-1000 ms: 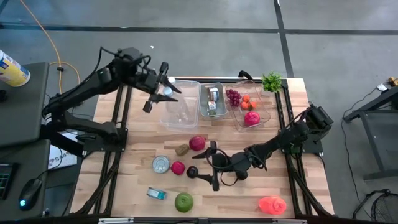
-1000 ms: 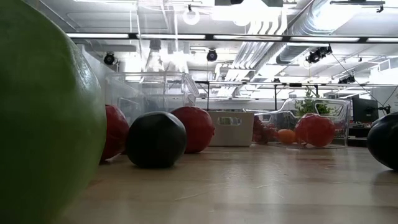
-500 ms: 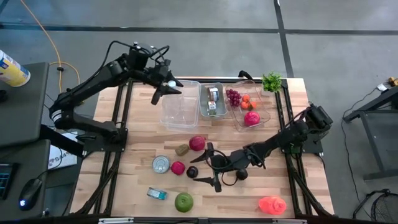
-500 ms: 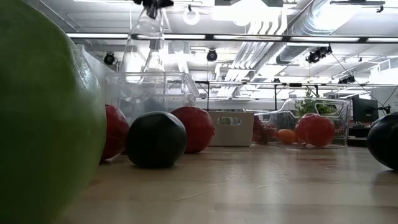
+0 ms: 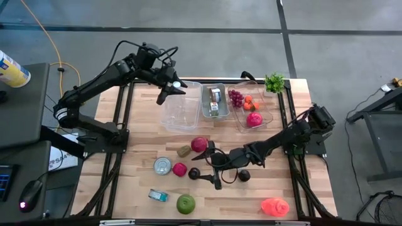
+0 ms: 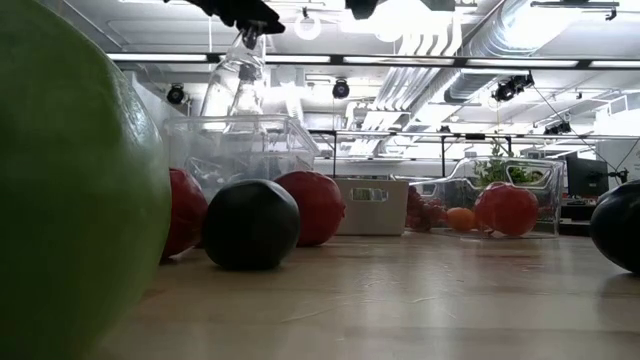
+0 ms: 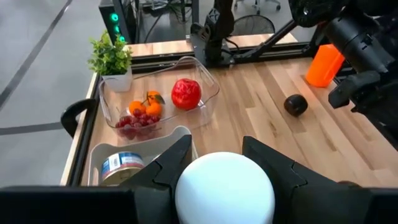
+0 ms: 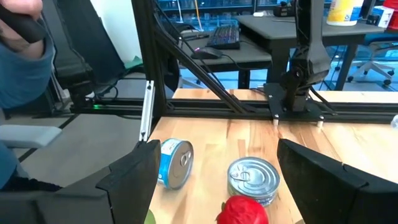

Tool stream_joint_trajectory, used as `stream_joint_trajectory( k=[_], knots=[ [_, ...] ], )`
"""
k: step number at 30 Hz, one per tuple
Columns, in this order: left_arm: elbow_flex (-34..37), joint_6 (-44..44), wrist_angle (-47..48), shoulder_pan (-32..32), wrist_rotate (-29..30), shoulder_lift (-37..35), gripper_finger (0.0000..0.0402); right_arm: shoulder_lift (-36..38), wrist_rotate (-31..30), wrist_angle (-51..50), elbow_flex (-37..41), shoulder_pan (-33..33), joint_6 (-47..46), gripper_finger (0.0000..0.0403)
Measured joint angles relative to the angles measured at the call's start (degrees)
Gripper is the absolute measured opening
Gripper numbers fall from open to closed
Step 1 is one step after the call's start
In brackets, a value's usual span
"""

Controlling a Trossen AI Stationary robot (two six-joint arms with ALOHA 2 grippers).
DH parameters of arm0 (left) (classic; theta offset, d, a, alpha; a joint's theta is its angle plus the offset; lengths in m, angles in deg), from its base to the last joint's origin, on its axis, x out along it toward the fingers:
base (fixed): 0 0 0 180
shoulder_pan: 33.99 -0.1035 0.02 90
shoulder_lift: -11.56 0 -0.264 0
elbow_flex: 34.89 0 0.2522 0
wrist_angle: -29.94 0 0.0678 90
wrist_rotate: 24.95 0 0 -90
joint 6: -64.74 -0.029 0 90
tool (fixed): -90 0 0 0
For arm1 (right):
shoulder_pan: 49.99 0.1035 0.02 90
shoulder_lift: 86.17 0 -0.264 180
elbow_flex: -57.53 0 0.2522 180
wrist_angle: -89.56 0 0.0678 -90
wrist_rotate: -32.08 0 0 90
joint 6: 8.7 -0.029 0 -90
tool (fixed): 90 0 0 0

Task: Pick & Place Food Item
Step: Put the transparent water bottle into the left transparent bin

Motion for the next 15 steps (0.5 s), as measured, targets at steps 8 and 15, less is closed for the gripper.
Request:
stream_joint_trajectory(
  k=[8,15],
  knots=[
    [0.8,-2.6,1.7,0.0,-5.9,0.0,0.0129,0.0,0.0,0.1,0.0,0.2,0.0,0.0311],
    [3.3,-7.1,1.7,-0.4,-11.0,0.0,0.0129,0.0,0.2,0.2,0.0,2.1,-0.1,0.0311]
  ],
)
